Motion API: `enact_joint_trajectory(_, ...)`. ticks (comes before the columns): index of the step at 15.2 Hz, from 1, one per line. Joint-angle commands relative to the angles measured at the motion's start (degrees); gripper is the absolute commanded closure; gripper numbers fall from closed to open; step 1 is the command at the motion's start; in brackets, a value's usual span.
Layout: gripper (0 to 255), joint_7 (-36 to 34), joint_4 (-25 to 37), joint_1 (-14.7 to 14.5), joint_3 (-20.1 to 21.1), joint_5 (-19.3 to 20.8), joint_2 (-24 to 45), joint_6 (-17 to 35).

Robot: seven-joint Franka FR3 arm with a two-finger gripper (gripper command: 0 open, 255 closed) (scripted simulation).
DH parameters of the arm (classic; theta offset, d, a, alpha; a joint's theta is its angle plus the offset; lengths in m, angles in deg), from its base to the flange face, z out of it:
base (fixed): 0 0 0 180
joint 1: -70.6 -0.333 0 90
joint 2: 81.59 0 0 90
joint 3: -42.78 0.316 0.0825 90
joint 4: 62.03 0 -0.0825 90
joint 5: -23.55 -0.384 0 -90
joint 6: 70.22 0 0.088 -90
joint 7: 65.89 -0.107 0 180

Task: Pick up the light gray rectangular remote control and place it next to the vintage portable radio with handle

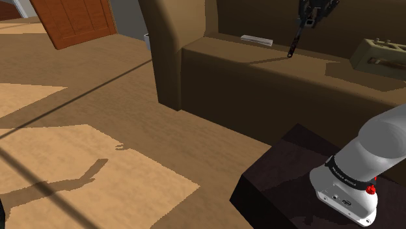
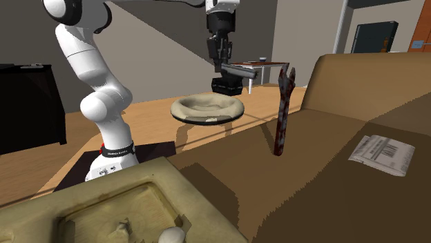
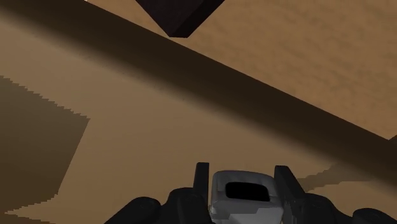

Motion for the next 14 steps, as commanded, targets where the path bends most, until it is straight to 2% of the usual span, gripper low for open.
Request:
enact_joint_trajectory(1, 255, 0.1, 1.5, 0.0, 0.0, -0.1, 0.4, -1.1)
enact_joint_trajectory(7, 255, 7.1, -3.2, 2.8, -4.8, 2.2, -5.3, -1.3)
enact_joint_trajectory(14, 255, 15.9, -5.8, 6.1, -11.1, 5.5, -9.6, -1.8)
